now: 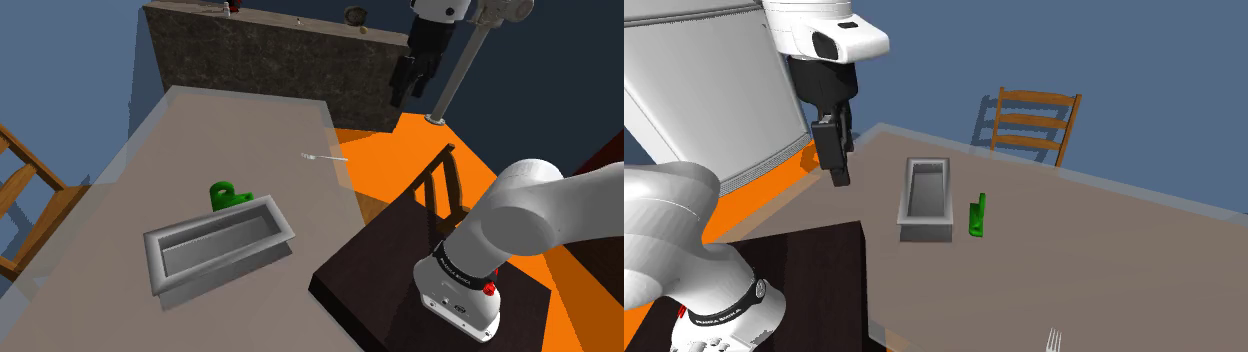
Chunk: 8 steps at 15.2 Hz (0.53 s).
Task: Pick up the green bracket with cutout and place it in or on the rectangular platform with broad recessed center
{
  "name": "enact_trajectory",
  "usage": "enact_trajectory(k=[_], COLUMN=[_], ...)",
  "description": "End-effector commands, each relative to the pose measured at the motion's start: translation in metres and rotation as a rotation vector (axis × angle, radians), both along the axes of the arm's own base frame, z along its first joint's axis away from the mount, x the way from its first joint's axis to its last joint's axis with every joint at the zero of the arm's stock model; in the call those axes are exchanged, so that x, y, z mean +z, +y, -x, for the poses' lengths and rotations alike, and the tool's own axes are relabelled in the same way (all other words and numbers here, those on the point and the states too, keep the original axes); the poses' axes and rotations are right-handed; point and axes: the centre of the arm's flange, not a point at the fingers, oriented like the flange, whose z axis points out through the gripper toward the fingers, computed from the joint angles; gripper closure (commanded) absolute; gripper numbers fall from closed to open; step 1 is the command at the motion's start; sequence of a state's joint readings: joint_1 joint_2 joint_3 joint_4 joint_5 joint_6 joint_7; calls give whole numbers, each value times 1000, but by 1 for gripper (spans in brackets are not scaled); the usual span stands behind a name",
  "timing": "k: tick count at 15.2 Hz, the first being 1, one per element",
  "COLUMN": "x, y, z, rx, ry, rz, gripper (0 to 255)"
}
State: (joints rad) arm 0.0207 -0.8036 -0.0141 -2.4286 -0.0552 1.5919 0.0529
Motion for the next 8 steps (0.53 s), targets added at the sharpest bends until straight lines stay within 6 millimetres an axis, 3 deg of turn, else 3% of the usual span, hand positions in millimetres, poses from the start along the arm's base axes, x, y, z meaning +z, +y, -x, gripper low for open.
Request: enact_trajectory(k=[1, 8], x=[0, -66], y=[0, 3], z=[0, -62], rx=[0, 173], ry=[0, -4], rz=[0, -8], gripper=[0, 0])
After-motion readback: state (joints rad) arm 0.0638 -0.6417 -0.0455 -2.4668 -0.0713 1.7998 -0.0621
